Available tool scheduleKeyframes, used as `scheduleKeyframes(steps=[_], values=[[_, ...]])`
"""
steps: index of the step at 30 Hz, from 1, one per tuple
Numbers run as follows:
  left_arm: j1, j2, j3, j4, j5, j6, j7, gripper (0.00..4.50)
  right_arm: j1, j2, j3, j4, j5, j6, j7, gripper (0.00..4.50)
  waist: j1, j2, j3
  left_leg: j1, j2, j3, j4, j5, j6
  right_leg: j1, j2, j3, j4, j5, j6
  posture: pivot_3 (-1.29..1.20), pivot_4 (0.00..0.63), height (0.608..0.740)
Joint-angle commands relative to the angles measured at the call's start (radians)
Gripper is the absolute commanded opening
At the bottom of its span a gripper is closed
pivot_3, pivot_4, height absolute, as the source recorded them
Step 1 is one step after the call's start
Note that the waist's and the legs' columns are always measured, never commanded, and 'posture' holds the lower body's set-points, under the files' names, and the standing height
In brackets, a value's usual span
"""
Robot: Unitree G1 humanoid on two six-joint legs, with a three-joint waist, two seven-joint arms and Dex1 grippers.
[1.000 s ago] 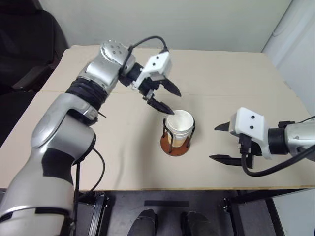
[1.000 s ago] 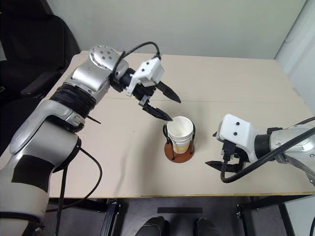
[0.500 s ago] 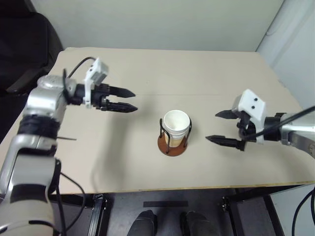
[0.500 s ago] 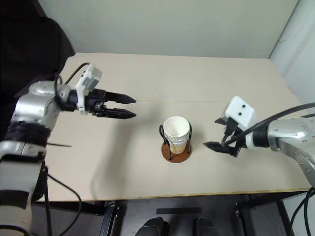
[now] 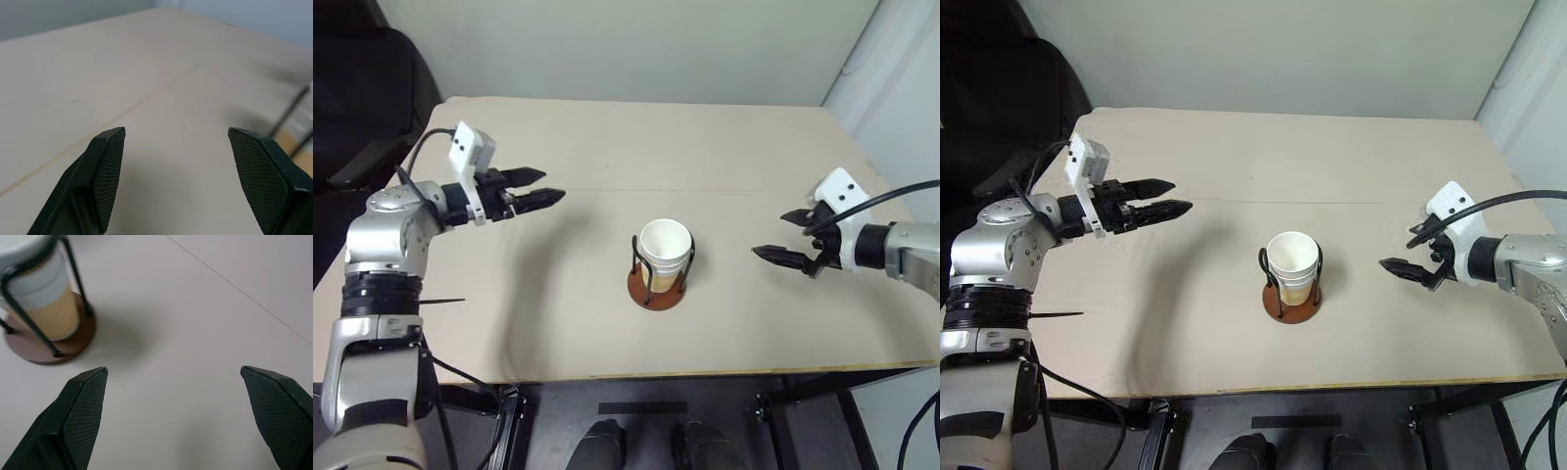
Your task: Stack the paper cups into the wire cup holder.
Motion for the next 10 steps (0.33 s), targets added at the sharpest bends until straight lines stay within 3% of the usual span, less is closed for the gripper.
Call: scheduleKeyframes(steps=[1, 10], values=[[0.003, 0.022, 0.064, -0.046, 0.0, -0.001, 0.042, 3.6, -0.031, 0.0, 0.034, -0.006, -0.041, -0.05, 0.03, 4.45, -0.003, 0.0, 0.0, 0.0, 0.0, 0.0, 0.0, 0.0, 0.0, 0.0, 0.0, 0.0, 0.0, 0.0, 0.0, 0.0, 0.15, 0.74], [0.033, 0.031, 0.06, -0.085, 0.018, 0.022, 0.034, 3.6, -0.03, 0.032, 0.039, -0.046, -0.044, -0.04, 0.034, 4.45, 0.003, 0.0, 0.0, 0.0, 0.0, 0.0, -0.002, 0.0, 0.0, 0.0, 0.0, 0.0, -0.002, 0.0, 0.0, 0.0, 0.15, 0.74]])
